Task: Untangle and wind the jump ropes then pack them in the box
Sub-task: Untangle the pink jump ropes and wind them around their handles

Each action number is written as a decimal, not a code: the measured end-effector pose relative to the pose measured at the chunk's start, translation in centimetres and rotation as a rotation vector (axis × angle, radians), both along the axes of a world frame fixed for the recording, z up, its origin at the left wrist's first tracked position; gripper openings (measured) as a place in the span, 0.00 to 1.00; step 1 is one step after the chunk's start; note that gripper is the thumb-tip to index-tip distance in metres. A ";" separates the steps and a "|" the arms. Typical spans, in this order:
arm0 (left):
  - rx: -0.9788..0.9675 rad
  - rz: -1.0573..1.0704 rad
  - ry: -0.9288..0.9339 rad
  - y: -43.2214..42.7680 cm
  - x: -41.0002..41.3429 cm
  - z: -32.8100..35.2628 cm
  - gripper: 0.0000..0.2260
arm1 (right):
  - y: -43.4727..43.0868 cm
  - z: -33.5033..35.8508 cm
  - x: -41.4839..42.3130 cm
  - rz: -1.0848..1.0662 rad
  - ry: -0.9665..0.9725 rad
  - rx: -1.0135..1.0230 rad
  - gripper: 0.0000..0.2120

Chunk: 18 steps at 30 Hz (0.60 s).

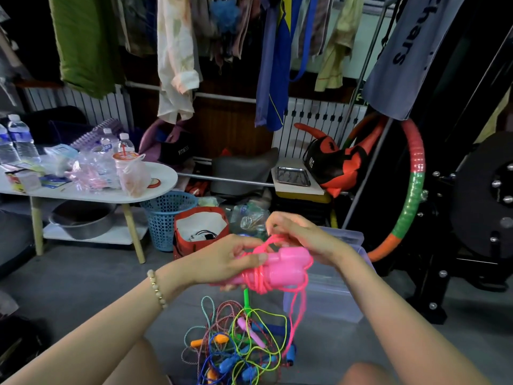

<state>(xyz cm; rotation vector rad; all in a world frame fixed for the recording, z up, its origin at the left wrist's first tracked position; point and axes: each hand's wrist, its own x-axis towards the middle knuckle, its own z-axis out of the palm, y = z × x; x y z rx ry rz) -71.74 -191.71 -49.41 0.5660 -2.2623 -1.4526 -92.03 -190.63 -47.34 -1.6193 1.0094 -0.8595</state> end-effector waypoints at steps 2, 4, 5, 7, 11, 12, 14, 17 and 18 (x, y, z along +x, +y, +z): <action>0.155 0.041 0.120 -0.1 0.1 -0.2 0.16 | 0.4 -0.5 -0.1 -0.004 -0.159 0.077 0.33; 0.242 0.131 0.188 -0.2 0.1 -0.4 0.20 | 0.8 -1.3 0.1 -0.045 -0.236 0.115 0.41; 0.284 0.183 0.219 -0.1 0.0 -0.5 0.21 | 0.9 -1.8 0.5 -0.066 -0.246 0.124 0.44; 0.385 0.279 0.305 0.0 -0.7 -0.6 0.20 | 1.2 -2.9 1.5 -0.108 -0.272 0.102 0.48; 0.292 0.529 0.365 -0.3 -2.3 -1.0 0.12 | 1.9 -4.8 3.9 -0.267 -0.218 0.000 0.37; 0.216 0.610 0.341 -0.4 -2.6 -1.2 0.10 | 2.1 -4.9 4.3 -0.283 -0.200 -0.001 0.28; 0.109 0.737 0.333 -0.7 -2.9 -1.7 0.08 | 2.4 -5.1 4.3 -0.299 -0.140 0.017 0.09; 0.010 0.880 0.325 -1.9 -2.1 -2.4 0.14 | 2.8 -5.8 2.8 -0.285 0.009 0.030 0.07; -0.023 0.909 0.283 -2.3 -1.5 -2.6 0.15 | 3.0 -5.9 2.2 -0.273 0.078 0.024 0.06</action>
